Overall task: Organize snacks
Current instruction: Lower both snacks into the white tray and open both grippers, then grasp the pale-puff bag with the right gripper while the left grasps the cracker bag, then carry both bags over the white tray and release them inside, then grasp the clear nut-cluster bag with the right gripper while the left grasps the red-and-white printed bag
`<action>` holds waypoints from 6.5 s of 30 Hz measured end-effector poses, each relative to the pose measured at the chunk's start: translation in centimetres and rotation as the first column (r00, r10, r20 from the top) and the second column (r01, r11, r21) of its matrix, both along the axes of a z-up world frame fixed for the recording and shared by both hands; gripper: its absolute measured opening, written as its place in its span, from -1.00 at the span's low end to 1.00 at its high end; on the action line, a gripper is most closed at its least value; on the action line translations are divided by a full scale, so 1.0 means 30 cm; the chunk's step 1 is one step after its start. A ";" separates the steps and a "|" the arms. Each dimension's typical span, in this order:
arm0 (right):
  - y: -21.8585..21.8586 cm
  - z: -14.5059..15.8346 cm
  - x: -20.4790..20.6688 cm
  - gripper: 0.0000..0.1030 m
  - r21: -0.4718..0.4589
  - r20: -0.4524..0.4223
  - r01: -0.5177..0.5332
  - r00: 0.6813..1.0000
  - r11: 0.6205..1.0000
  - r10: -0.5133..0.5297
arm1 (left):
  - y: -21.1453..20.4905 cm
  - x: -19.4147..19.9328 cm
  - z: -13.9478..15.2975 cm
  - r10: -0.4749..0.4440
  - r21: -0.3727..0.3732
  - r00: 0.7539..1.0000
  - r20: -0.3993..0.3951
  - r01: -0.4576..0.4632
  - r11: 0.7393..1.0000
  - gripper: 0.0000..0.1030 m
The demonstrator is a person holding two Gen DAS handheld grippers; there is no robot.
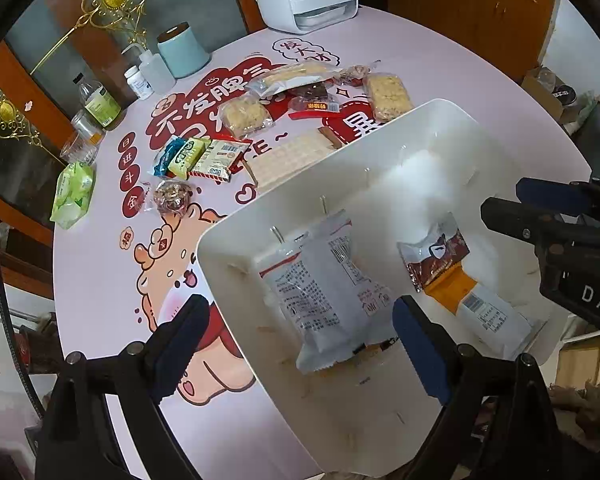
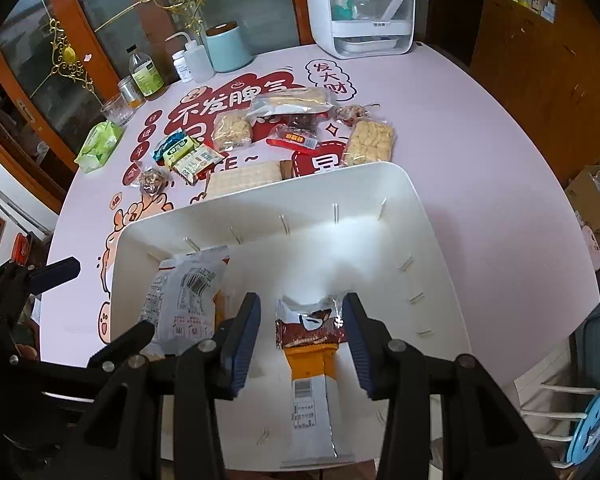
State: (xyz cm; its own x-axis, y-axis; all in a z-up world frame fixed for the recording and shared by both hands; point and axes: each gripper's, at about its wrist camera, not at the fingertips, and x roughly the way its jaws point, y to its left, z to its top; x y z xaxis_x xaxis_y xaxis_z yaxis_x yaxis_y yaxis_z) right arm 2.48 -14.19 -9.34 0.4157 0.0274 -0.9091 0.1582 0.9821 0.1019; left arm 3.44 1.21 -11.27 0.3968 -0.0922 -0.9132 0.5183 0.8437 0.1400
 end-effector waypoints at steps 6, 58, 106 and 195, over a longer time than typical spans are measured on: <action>0.008 -0.017 0.036 -0.17 0.004 -0.007 -0.023 1.000 1.000 0.023 | 0.013 0.041 0.009 0.037 -0.016 0.999 -0.002 -0.037 0.999 0.79; -0.490 -0.423 0.825 0.14 0.214 -0.345 0.157 0.936 0.964 -0.076 | -0.395 0.989 -0.217 -0.121 0.197 0.991 0.055 0.108 0.974 0.79; -0.370 -0.099 0.713 0.15 0.211 -0.078 -0.007 0.997 0.977 0.024 | -0.389 0.826 0.031 -0.145 0.108 0.969 0.201 0.125 0.986 -0.86; -0.176 0.194 0.202 0.33 0.012 0.003 -0.168 0.986 0.986 0.168 | 0.007 0.156 0.327 0.091 -0.080 0.967 0.236 -0.074 0.994 0.54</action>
State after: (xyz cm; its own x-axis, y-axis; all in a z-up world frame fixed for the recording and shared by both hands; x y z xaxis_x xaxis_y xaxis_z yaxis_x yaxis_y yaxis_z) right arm 8.55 -19.48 -3.52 0.4056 0.1078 -0.9077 -0.0093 0.9935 0.1138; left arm 8.13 1.43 -1.47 0.6119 -0.1098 -0.7833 0.4047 0.8943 0.1908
